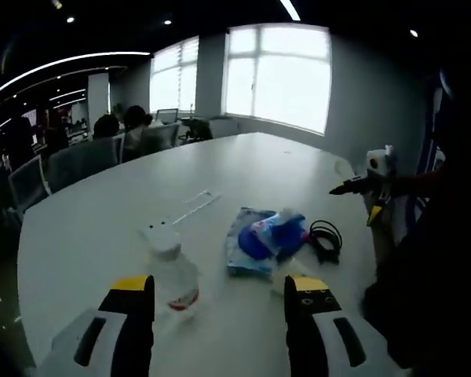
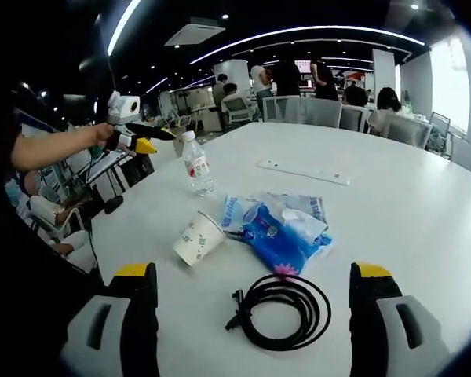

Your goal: Arrange the tabletop items into an orderly group along one side of the table until the central work area is clear of visible clutter.

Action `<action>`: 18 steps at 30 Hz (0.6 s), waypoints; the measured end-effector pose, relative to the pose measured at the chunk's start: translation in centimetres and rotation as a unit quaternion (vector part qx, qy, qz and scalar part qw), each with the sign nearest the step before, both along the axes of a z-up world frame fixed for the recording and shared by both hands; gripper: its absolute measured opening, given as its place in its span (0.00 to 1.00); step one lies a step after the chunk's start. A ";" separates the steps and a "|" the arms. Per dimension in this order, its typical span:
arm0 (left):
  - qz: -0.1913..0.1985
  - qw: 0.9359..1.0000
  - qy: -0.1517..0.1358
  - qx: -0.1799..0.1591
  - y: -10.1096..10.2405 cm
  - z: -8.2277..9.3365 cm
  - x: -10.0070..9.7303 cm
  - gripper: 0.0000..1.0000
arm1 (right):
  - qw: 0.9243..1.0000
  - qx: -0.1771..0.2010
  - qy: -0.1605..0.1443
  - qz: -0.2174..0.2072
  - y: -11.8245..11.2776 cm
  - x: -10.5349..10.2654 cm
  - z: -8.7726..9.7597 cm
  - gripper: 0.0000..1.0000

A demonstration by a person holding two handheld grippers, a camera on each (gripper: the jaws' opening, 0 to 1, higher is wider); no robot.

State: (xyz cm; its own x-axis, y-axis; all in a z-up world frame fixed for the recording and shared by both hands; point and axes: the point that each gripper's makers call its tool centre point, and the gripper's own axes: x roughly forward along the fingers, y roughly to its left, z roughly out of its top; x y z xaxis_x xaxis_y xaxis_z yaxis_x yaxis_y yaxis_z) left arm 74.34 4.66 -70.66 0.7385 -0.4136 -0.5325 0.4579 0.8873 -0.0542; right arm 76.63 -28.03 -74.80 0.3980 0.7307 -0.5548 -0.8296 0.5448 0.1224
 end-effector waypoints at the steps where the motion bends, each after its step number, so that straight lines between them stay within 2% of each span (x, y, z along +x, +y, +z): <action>1: 0.005 1.000 -0.002 -0.002 -0.1 -0.1 -0.4 0.68 | 1.000 0.001 -0.001 0.001 0.0 0.0 0.0 0.99; 7: 0.044 0.999 -0.010 -0.004 -1.4 -1.0 -2.8 0.75 | 1.000 0.006 -0.008 0.005 0.0 0.0 0.3 0.99; 11: 0.061 0.998 -0.017 -0.020 -3.7 -0.6 -4.3 0.79 | 1.000 0.009 -0.009 0.009 -0.2 0.0 0.4 0.99; 18: 0.080 0.996 -0.021 -0.018 -6.2 -1.3 -6.5 0.86 | 1.000 0.016 -0.017 0.008 -0.9 0.5 0.6 0.99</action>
